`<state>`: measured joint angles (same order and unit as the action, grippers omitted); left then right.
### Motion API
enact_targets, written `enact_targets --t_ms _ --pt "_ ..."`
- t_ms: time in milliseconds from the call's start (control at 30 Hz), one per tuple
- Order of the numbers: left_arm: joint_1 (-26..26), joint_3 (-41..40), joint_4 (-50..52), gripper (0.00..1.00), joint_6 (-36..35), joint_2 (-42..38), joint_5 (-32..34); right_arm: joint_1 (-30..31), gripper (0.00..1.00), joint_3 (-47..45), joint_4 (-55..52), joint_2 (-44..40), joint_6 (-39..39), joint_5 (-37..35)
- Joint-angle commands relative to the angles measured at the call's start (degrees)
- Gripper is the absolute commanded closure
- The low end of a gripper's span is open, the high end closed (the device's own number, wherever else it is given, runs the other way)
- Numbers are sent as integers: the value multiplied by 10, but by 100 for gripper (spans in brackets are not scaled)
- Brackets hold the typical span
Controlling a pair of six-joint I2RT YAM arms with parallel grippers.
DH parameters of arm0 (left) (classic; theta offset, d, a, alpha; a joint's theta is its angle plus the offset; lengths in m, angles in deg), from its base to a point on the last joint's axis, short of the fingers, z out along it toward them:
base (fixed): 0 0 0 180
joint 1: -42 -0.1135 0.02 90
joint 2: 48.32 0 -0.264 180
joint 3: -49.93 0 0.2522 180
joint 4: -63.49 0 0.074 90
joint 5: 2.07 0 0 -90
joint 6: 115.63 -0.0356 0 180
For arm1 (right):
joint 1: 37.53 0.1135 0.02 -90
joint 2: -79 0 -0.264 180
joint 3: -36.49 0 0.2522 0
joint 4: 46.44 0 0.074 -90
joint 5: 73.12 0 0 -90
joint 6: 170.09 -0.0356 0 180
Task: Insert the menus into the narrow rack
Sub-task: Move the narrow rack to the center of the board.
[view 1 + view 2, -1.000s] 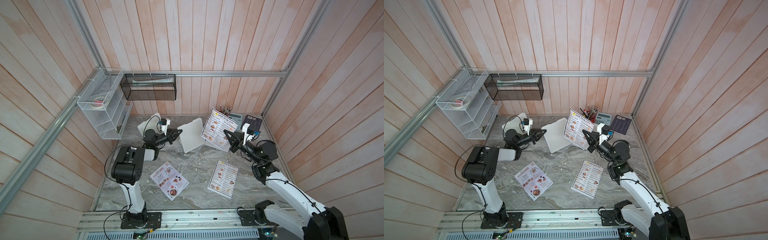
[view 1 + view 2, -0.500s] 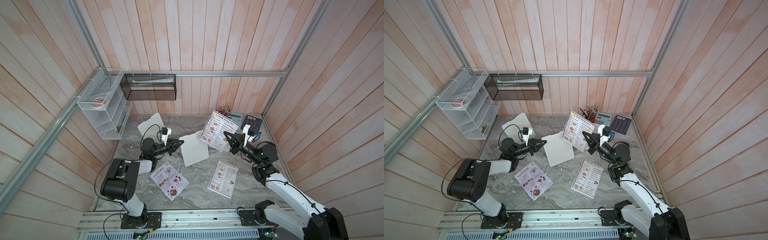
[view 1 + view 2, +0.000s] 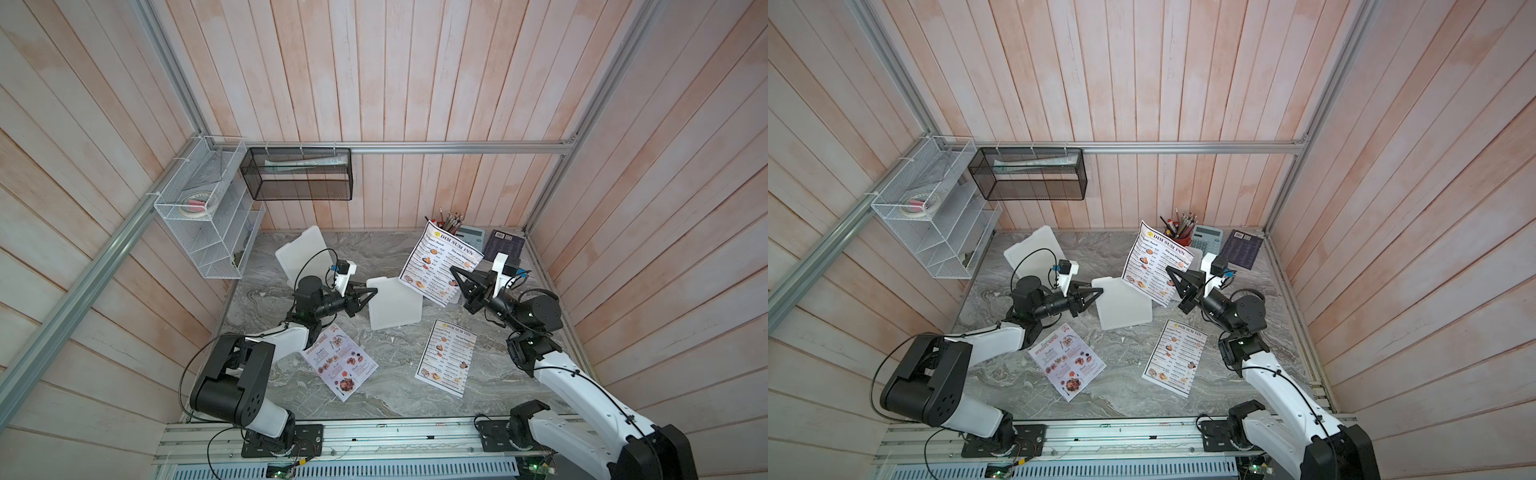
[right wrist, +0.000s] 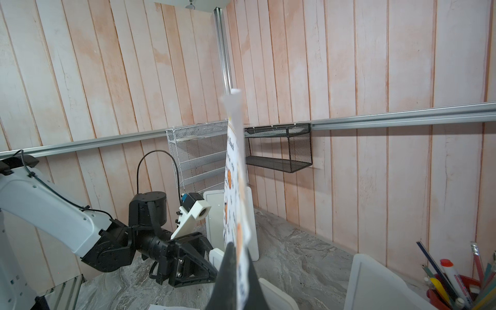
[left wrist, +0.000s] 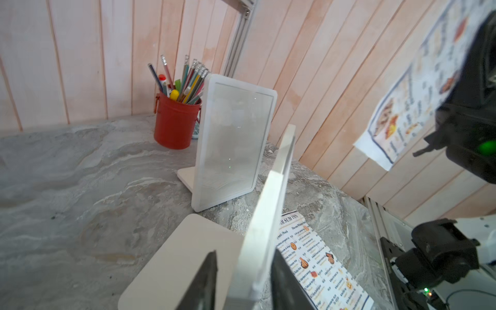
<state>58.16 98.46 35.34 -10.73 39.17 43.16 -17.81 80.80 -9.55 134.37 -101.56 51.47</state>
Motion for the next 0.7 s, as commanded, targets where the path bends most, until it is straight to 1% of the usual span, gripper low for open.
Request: enact_targets --t_ms 0,33,133,200,267,433,567,667 --pt "-1 -16 55 49 -7 -21 71 -3 100 -8 19 -11 -11 9" --pt "-2 -17 62 44 -7 -27 89 -4 100 -8 20 -11 -12 9" --pt "-1 -16 85 36 -8 -43 142 -4 100 -7 20 -10 -12 12" --pt "-2 -9 102 33 -10 -52 166 -5 100 -6 23 -6 -16 15" --pt "-2 -4 114 30 -10 -64 168 -5 100 -4 31 0 -21 20" --pt "-2 -16 111 15 12 -128 124 -4 100 10 53 29 -50 57" --pt "-1 -36 97 12 34 -204 79 3 100 26 84 58 -79 86" --pt "0 -53 53 11 51 -246 18 27 100 49 96 84 -83 101"
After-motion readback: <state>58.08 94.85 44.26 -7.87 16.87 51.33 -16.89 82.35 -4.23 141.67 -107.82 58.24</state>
